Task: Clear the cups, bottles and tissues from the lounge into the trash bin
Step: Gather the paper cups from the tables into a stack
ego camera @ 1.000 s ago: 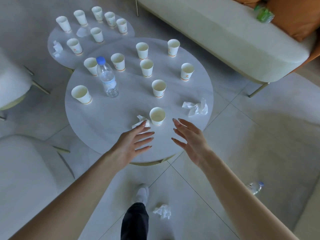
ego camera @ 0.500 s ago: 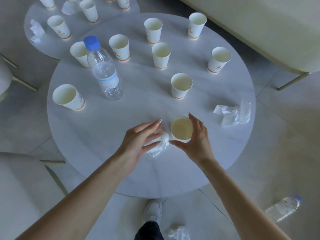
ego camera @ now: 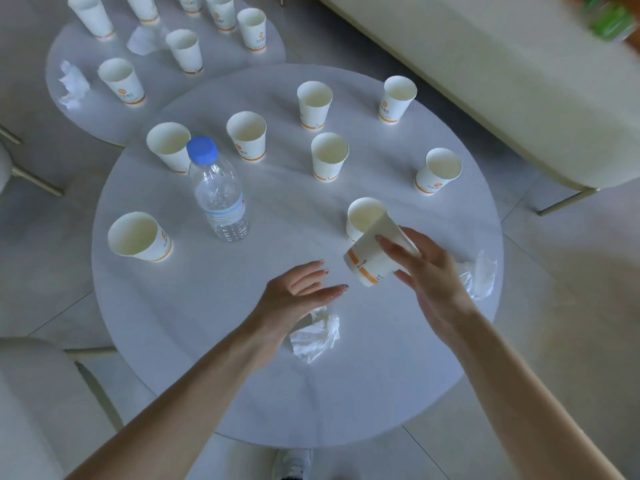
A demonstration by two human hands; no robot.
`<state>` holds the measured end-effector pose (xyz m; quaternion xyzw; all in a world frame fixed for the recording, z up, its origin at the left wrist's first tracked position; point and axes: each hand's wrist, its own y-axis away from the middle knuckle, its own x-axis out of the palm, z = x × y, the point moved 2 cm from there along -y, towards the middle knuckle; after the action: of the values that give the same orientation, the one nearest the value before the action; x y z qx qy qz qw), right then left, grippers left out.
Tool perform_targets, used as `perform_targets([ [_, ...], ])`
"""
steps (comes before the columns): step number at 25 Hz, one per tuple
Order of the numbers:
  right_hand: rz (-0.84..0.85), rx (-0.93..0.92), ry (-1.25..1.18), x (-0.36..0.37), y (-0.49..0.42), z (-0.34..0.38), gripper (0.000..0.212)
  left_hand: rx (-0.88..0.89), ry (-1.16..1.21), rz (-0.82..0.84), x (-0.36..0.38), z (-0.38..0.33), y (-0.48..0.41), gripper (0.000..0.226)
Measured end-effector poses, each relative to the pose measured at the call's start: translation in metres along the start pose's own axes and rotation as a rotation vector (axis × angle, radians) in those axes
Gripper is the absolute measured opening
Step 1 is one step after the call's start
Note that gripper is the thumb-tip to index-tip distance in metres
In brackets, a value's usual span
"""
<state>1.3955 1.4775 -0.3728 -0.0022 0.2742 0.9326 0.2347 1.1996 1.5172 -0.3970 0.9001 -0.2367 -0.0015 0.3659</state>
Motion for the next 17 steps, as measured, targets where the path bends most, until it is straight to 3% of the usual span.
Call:
perform_targets([
  [6,0.233,0.001,0.276,0.014,0.004,0.057,0.039,0.085,-0.104,0.131,0.012,-0.047,0.002,0.047],
  [11,0.42,-0.01,0.349,0.02,0.001,0.074,0.049,0.054,-0.15,0.103,0.018,-0.055,-0.002,0.063],
  [14,0.212,-0.094,0.211,0.007,-0.03,0.065,0.044,0.025,-0.116,0.033,0.016,-0.049,-0.008,0.064],
  [16,0.013,-0.164,0.422,-0.004,-0.056,0.051,0.052,-0.001,-0.075,-0.035,0.01,-0.043,-0.013,0.061],
  [17,-0.004,-0.192,0.563,-0.006,-0.069,0.042,0.062,-0.011,-0.068,-0.065,0.007,-0.04,-0.015,0.06],
])
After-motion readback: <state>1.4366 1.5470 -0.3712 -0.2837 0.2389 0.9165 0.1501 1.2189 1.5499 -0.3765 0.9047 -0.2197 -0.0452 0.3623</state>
